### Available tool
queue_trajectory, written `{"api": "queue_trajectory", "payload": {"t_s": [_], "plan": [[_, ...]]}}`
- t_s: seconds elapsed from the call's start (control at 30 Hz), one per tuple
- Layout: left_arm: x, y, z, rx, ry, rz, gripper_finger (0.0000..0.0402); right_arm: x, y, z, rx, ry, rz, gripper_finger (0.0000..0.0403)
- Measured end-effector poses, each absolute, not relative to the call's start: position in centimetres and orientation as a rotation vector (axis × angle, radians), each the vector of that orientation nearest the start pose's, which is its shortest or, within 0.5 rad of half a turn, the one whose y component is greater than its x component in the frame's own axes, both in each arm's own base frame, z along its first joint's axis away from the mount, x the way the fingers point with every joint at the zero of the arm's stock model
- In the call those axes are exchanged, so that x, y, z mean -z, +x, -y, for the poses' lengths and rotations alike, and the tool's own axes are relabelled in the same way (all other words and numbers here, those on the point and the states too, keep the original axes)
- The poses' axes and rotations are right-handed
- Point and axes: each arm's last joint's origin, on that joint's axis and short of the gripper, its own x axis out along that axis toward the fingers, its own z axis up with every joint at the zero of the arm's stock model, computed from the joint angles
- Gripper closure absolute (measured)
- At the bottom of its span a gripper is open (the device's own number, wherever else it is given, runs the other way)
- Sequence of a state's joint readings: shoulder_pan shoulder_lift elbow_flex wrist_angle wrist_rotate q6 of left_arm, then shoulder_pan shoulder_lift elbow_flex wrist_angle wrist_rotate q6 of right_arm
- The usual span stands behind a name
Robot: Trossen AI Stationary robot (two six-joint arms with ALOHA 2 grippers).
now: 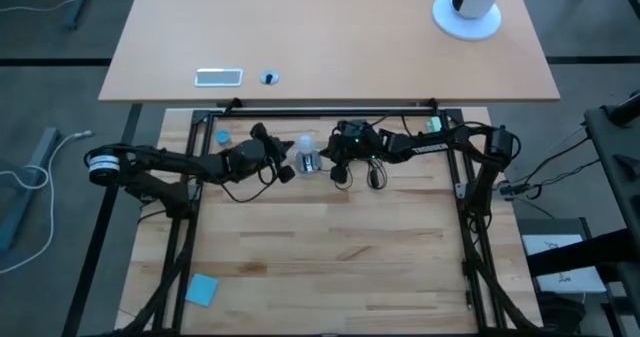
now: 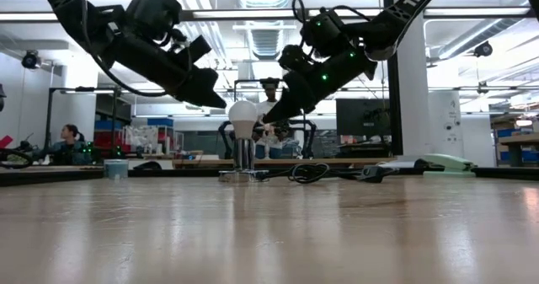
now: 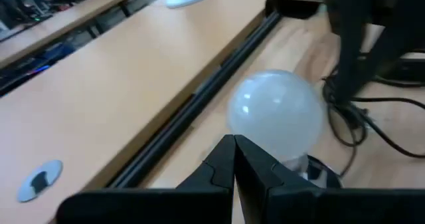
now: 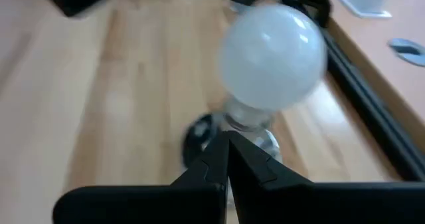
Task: Screw lightbulb
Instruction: Remove the lightbulb from the lamp
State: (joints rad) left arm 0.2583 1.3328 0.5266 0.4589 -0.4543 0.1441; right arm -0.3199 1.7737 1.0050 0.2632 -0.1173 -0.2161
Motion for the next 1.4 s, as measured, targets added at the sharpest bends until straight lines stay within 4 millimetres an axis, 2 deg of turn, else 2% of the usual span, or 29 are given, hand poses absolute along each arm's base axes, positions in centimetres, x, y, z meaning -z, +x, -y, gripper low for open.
{"api": "queue_trajectory", "payload": {"t_s": [0.23, 0.4, 0.67, 0.87, 1.0, 1.1, 1.23, 1.33, 1.4], "plan": [[-18.3, 24.8, -8.9, -0.72, 0.16, -0.434, 0.0401, -19.4, 36.4, 11.5, 0.137, -0.099, -0.404, 0.0401], [-17.3, 25.5, -9.1, -0.691, 0.136, -0.432, 0.0401, -19.3, 36.4, 11.5, 0.14, -0.091, -0.404, 0.0401], [-17.2, 25.9, -9.0, -0.644, 0.12, -0.388, 0.0401, -19.2, 36.3, 11.7, 0.168, -0.108, -0.42, 0.0401], [-17.2, 26.0, -8.3, -0.591, 0.08, -0.402, 0.0401, -18.8, 36.0, 12.1, 0.27, -0.172, -0.483, 0.0401], [-16.8, 26.1, -7.4, -0.58, 0.065, -0.433, 0.0401, -18.8, 36.1, 12.0, 0.254, -0.178, -0.483, 0.0401], [-16.9, 26.0, -6.6, -0.6, 0.066, -0.443, 0.0401, -19.0, 35.9, 11.5, 0.181, -0.162, -0.492, 0.0401], [-17.9, 25.9, -5.1, -0.61, 0.09, -0.408, 0.0401, -21.8, 36.0, 10.3, 0.106, -0.163, -0.342, 0.0401], [-19.0, 25.5, -3.8, -0.612, 0.126, -0.38, 0.0401, -24.9, 35.9, 9.8, 0.105, -0.201, -0.165, 0.0401], [-19.6, 25.3, -3.2, -0.6, 0.133, -0.353, 0.0401, -27.6, 36.2, 10.0, 0.121, -0.207, -0.059, 0.0401]]}}
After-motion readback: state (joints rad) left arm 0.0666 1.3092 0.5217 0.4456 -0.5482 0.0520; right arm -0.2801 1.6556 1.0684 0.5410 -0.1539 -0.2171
